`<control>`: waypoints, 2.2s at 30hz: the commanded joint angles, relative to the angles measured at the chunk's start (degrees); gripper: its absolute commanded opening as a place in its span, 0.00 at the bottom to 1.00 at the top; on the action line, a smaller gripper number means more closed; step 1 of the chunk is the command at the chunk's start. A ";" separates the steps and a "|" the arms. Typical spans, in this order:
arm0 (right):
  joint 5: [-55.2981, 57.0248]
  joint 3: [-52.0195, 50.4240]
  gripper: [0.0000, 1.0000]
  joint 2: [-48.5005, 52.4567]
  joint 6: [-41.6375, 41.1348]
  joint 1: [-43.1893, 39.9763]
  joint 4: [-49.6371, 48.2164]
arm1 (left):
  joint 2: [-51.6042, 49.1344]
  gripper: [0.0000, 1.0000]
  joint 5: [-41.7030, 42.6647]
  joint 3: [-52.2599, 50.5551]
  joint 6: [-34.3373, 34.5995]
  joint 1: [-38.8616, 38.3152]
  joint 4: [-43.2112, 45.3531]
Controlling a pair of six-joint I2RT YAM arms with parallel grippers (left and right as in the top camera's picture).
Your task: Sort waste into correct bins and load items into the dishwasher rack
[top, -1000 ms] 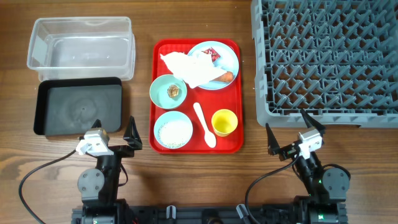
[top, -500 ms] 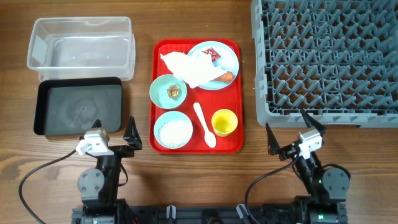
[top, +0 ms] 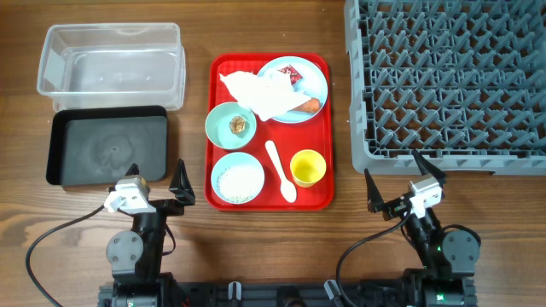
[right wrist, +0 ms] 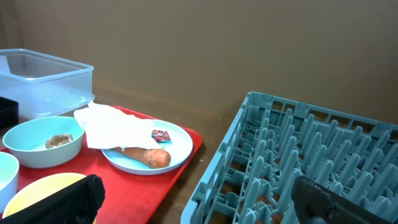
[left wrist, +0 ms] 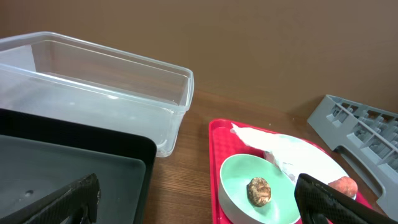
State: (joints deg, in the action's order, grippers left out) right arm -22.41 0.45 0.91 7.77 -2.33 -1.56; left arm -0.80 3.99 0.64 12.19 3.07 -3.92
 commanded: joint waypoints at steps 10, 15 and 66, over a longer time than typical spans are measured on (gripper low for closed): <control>0.61 -0.15 1.00 0.02 -0.26 0.22 -0.31 | 0.20 1.00 0.04 -0.31 0.48 0.31 -0.20; 0.63 -0.15 1.00 0.02 0.22 0.22 -0.39 | 0.20 1.00 -0.39 -0.31 0.48 0.31 -0.20; -17.53 73.83 0.99 57.83 -0.37 0.24 34.95 | -70.97 1.00 9.81 88.11 -2.99 -1.09 -59.04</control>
State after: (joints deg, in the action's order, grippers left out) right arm -36.45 63.00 50.48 7.55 -2.28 25.74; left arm -64.38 11.97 79.94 10.35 3.05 -56.64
